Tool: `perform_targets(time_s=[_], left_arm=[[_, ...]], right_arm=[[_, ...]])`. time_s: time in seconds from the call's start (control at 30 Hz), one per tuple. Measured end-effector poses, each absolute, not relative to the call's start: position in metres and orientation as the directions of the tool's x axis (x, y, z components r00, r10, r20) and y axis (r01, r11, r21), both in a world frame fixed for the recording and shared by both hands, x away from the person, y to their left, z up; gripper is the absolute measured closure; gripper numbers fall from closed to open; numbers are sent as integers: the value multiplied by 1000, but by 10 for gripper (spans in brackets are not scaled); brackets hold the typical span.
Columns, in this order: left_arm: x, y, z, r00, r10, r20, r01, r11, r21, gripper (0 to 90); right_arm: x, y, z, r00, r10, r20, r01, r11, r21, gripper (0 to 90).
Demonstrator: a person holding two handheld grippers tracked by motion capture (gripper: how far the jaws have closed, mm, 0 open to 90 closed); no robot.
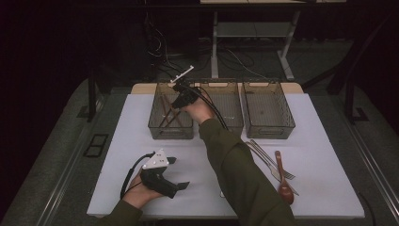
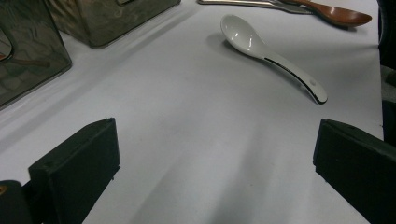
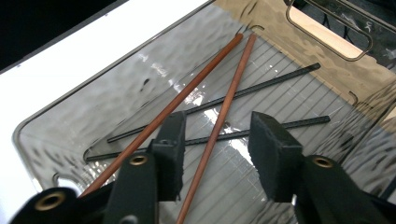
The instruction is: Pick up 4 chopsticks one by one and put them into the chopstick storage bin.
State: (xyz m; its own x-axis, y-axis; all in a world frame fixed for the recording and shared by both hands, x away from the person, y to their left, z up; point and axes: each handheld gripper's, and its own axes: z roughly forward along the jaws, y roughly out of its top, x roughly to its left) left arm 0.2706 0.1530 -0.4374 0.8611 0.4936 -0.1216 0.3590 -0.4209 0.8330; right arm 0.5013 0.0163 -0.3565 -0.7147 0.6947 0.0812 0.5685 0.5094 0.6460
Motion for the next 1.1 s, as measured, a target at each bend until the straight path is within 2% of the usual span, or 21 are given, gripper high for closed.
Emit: perform_targets(time_s=[0.17,0.27,0.43,0.6,0.87,1.1], left_arm=[[271,153,-438,861,494,-121,359,-421,833,0],[271,153,-438,862,493,-118,357,-425,831,0],[270,153,-438,861,495,-119,361,-430,827,0],[270,152,-438,859,498,-119,364,-429,827,0],[271,153,-438,865,491,-103,353,-450,821,0],[270,153,-439,861,495,-115,362,-439,822,0]], right_arm=[[496,7,-354,-728,679,99,553,496,669,515],[490,1,-354,-753,643,136,544,494,678,550],[472,-1,-355,-812,562,154,499,535,682,774],[454,-3,-354,-865,480,144,437,581,687,891],[437,9,-353,-899,414,141,390,614,686,893],[433,23,-364,-906,395,153,390,635,667,893]])
